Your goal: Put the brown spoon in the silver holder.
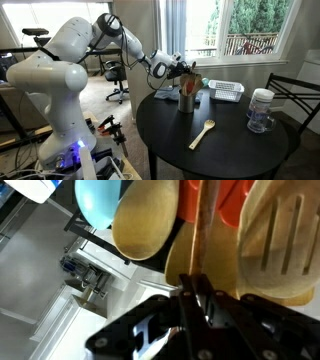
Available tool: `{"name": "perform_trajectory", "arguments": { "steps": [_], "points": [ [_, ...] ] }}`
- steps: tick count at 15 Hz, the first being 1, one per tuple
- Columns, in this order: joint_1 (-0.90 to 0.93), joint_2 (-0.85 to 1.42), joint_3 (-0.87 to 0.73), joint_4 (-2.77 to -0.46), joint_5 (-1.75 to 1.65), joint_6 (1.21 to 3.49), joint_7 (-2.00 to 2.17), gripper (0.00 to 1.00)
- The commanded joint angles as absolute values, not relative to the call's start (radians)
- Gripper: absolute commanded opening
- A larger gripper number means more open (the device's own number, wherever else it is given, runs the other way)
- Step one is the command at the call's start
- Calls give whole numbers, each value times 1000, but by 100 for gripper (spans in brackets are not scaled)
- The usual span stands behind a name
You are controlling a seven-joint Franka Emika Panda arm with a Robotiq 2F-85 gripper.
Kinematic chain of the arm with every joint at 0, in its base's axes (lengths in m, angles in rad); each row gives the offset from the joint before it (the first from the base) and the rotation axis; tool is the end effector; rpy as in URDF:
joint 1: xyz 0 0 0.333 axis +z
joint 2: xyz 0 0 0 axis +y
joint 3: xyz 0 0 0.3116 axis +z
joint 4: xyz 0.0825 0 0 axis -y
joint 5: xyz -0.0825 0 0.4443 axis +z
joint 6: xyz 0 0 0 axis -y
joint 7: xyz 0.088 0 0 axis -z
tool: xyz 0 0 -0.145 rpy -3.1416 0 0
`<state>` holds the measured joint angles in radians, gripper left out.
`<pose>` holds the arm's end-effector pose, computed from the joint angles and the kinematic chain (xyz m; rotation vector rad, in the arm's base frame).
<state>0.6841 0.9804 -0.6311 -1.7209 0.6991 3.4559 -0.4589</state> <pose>0.7582 0.0310 0.1588 2.3911 0.2634 1.2418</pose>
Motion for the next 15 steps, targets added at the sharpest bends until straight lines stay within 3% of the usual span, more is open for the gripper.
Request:
{"name": "perform_trajectory", "arguments": {
  "steps": [1, 15],
  "points": [
    [755, 1044, -701, -1708, 657, 3456, -374, 3],
    [870, 1215, -959, -1828, 746, 3456, -63, 3]
  ]
}}
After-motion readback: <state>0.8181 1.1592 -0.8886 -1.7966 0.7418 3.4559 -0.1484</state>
